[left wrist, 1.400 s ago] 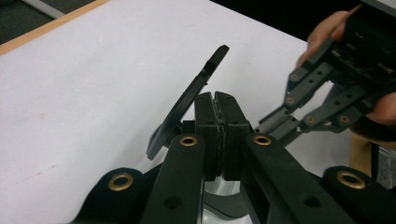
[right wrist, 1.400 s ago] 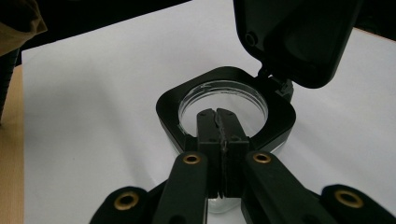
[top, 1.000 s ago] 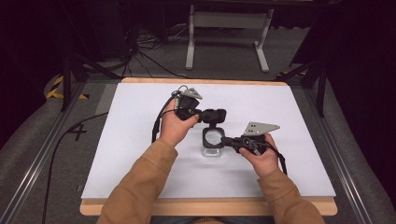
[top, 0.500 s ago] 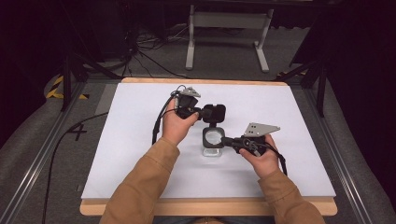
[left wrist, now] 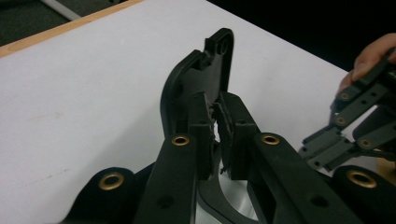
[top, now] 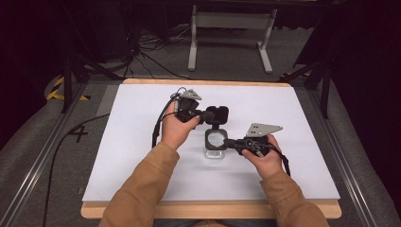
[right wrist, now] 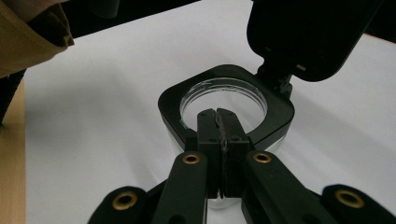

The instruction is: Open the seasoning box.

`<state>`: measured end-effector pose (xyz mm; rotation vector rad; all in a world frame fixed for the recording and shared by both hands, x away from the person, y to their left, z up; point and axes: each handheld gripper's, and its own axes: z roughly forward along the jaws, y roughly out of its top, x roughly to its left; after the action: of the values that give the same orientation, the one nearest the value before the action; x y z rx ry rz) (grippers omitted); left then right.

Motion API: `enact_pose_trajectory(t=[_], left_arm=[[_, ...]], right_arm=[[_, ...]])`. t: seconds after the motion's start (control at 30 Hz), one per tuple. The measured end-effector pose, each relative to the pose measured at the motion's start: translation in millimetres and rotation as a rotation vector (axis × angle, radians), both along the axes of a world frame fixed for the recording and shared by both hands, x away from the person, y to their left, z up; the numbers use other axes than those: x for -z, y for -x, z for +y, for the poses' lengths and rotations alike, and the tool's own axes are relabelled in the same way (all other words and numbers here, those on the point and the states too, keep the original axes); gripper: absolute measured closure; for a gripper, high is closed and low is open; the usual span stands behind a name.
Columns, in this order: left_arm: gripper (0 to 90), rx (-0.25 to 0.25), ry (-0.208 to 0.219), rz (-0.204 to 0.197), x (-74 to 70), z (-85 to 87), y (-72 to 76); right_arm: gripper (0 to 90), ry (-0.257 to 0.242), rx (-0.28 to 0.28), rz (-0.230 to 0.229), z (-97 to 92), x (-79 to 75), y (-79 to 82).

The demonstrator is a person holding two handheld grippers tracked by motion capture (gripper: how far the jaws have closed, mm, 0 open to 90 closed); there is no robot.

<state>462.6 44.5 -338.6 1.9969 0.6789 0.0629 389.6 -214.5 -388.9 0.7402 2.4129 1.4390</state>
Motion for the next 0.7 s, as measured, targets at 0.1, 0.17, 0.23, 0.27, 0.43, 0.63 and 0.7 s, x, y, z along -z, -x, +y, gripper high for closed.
enact_pose_trajectory(t=[0.1, 0.17, 0.23, 0.27, 0.43, 0.63, 0.7], left_arm=[[77.8, 0.016, 0.010, -0.010, -6.3, 6.8, 10.0], [75.6, 0.021, -0.001, -0.025, -11.1, 12.9, 18.3], [74.5, 0.021, 0.004, -0.030, -14.3, 19.0, 26.2], [73.9, 0.020, 0.001, -0.033, -16.0, 22.5, 30.3], [71.3, 0.018, 0.003, -0.044, -22.1, 38.4, 48.9], [68.6, -0.003, 0.005, -0.047, -21.4, 62.1, 71.2], [67.6, -0.018, -0.005, -0.043, -19.5, 70.3, 74.8]], right_arm=[[84.5, 0.000, -0.011, 0.000, 0.7, -1.6, -0.7], [84.3, 0.000, -0.013, -0.005, 0.3, -4.7, -1.4], [84.1, -0.007, -0.010, -0.007, -0.9, -8.5, -2.6], [83.7, -0.009, -0.009, -0.009, -1.8, -10.3, -3.4], [82.2, -0.023, -0.001, -0.013, -8.0, -16.5, -6.3], [79.9, -0.051, 0.030, 0.002, -26.9, -25.1, -12.9], [79.0, -0.046, 0.035, 0.012, -31.5, -25.9, -13.9]])
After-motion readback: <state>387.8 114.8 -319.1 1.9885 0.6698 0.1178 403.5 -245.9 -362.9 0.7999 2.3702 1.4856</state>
